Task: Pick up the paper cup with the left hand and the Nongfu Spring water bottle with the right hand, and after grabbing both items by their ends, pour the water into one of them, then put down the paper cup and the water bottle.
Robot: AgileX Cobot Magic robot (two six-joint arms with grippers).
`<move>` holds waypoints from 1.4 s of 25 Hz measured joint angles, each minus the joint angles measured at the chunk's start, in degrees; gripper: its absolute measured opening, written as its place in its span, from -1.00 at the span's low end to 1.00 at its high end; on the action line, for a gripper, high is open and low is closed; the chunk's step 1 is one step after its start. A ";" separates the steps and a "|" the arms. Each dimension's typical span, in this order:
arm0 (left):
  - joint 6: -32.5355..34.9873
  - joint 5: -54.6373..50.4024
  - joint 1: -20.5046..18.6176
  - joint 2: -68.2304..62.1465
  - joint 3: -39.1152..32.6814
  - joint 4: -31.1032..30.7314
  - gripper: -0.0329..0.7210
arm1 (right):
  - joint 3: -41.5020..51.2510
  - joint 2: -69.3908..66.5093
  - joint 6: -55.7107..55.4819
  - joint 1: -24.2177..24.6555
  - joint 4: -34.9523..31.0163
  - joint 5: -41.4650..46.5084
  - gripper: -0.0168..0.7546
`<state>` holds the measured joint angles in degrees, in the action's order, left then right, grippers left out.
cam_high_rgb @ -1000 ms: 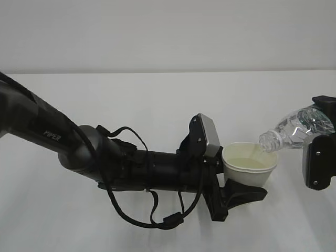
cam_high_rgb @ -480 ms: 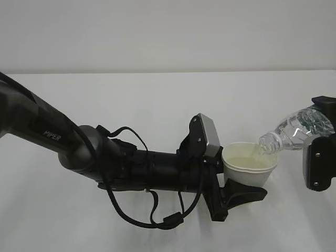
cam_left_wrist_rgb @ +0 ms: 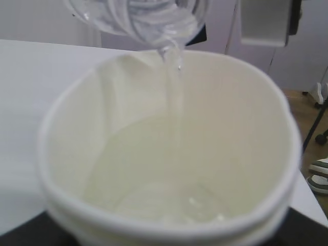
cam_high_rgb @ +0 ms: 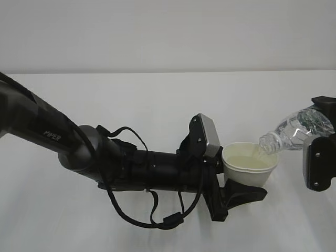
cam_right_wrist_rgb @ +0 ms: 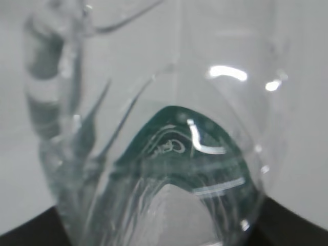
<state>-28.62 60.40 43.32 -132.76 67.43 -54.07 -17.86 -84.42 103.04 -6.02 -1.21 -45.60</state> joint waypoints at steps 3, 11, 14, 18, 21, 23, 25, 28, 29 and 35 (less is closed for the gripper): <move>0.00 0.00 0.00 0.00 0.00 0.00 0.28 | 0.00 0.00 0.00 0.00 0.00 0.00 0.10; 0.00 0.00 0.00 0.00 0.00 0.00 0.28 | 0.00 0.00 0.13 0.00 0.00 0.00 0.10; 0.00 0.00 0.00 0.00 0.00 0.00 0.28 | 0.00 0.00 0.13 0.00 0.00 0.00 0.10; 0.00 0.00 0.00 0.00 0.00 0.00 0.28 | 0.00 0.00 0.13 0.00 0.00 0.00 0.10; 0.00 0.00 0.00 0.00 0.00 0.00 0.28 | 0.00 0.00 0.13 0.00 0.00 0.00 0.10; 0.00 0.00 0.00 0.00 0.00 0.00 0.28 | -0.11 0.00 0.13 0.00 0.00 0.00 0.10; 0.00 0.00 0.00 0.00 0.00 0.00 0.28 | -0.31 0.00 0.13 0.00 0.00 0.00 0.10; 0.00 0.00 0.00 0.00 0.00 0.00 0.28 | -0.58 0.00 0.13 0.00 0.00 0.00 0.10; 0.00 0.00 0.00 0.00 0.00 0.00 0.28 | -0.58 0.00 0.13 0.00 0.00 0.04 0.10; 0.00 0.00 0.00 0.00 0.00 0.00 0.28 | -0.58 0.00 0.21 0.00 0.00 0.13 0.10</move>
<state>-28.62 60.40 43.32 -132.76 67.43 -54.07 -18.44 -84.42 103.25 -6.02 -1.21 -45.47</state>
